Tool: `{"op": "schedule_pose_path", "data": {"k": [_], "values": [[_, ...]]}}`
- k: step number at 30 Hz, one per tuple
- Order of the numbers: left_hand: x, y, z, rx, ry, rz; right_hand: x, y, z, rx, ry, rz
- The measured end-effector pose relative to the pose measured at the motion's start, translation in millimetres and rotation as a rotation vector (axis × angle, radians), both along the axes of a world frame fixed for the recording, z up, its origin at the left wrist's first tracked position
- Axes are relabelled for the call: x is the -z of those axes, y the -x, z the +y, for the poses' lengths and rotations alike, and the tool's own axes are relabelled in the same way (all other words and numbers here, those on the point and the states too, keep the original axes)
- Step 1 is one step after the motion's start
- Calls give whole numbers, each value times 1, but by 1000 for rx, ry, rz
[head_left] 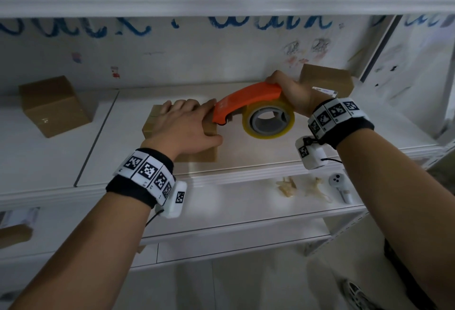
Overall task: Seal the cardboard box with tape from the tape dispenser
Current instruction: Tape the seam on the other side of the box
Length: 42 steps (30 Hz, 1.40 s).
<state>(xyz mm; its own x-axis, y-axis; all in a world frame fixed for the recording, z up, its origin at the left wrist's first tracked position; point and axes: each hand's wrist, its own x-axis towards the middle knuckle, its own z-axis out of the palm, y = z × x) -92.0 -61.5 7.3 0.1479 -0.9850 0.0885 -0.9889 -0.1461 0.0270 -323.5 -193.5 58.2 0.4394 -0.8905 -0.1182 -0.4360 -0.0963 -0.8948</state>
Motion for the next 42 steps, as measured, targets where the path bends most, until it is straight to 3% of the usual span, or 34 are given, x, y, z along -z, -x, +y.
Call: {"op": "schedule_pose_path", "data": {"k": [21, 25, 33, 37, 42], "values": [[3, -2, -2, 23, 2, -45, 22, 24, 2, 4, -43, 71], [3, -2, -2, 22, 2, -43, 28, 25, -2, -83, -7, 287], [4, -2, -3, 24, 11, -47, 10, 14, -4, -165, 13, 481], [4, -3, -2, 27, 19, -39, 1, 3, -5, -242, 74, 765], [4, -2, -1, 28, 29, -31, -4, -10, -10, -331, 115, 916]]}}
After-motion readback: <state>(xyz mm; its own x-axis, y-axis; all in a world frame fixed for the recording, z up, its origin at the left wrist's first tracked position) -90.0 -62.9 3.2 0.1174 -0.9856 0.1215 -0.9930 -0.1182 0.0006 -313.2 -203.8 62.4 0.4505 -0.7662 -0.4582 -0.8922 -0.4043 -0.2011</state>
